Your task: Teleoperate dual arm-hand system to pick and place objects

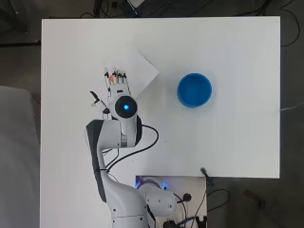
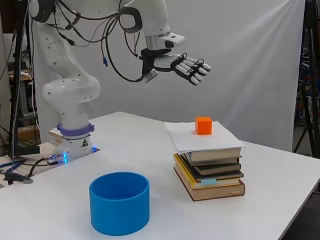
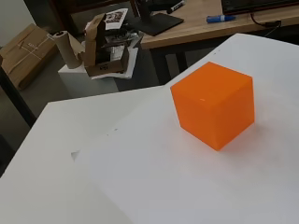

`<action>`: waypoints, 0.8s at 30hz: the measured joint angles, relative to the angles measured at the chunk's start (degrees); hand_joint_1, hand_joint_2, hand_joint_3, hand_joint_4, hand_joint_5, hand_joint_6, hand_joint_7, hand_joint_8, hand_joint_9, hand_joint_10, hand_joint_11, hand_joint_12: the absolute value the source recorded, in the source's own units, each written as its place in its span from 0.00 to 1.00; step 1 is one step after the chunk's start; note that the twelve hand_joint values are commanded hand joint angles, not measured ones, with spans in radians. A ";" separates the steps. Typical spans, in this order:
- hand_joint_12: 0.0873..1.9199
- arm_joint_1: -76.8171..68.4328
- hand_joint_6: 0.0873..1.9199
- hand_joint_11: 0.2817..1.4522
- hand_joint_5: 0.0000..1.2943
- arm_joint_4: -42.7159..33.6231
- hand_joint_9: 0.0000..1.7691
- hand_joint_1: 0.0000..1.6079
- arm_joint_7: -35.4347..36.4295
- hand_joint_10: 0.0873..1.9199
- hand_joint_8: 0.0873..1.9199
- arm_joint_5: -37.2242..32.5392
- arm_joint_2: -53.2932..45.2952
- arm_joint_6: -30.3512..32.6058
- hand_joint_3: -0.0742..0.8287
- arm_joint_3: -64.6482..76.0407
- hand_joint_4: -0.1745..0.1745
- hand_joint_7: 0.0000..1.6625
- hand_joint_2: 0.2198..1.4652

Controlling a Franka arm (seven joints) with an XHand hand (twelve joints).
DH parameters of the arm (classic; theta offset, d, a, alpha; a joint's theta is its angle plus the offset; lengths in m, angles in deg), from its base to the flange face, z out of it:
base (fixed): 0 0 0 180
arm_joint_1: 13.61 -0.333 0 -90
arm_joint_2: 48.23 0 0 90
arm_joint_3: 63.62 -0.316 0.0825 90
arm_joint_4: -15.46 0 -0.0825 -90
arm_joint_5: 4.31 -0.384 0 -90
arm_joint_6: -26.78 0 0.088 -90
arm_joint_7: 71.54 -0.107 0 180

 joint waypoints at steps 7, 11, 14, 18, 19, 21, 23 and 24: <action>0.00 0.51 0.00 0.15 0.13 -1.89 0.17 0.00 -6.22 0.00 0.00 0.56 -3.12 3.53 0.07 -1.08 0.71 0.11 0.60; 0.00 1.04 0.00 0.16 0.17 -4.15 0.19 0.00 -10.61 0.00 0.00 3.52 -7.80 7.19 0.08 -0.52 0.73 0.14 0.60; 0.00 1.16 0.00 0.16 0.14 -3.39 0.19 0.00 -10.12 0.00 0.00 4.53 -9.04 11.31 0.07 -0.08 0.71 0.14 0.59; 0.00 1.08 0.00 0.16 0.14 -4.42 0.19 0.00 -9.71 0.00 0.00 6.91 -12.65 10.65 0.08 -0.72 0.68 0.15 0.59; 0.00 1.02 0.00 0.16 0.14 -4.75 0.20 0.00 -9.77 0.00 0.00 7.87 -13.73 10.31 0.08 -1.09 0.67 0.16 0.60; 0.00 0.87 0.00 0.17 0.16 -4.51 0.22 0.00 -8.80 0.00 0.00 8.56 -14.82 10.27 0.08 -1.39 0.66 0.18 0.60; 0.00 0.67 0.00 0.16 0.16 -3.95 0.23 0.00 -7.67 0.00 0.00 7.29 -14.84 9.93 0.08 -1.89 0.65 0.19 0.61; 0.00 0.60 0.00 0.16 0.17 -3.73 0.23 0.00 -7.53 0.00 0.00 6.46 -14.84 9.85 0.09 -2.18 0.64 0.19 0.61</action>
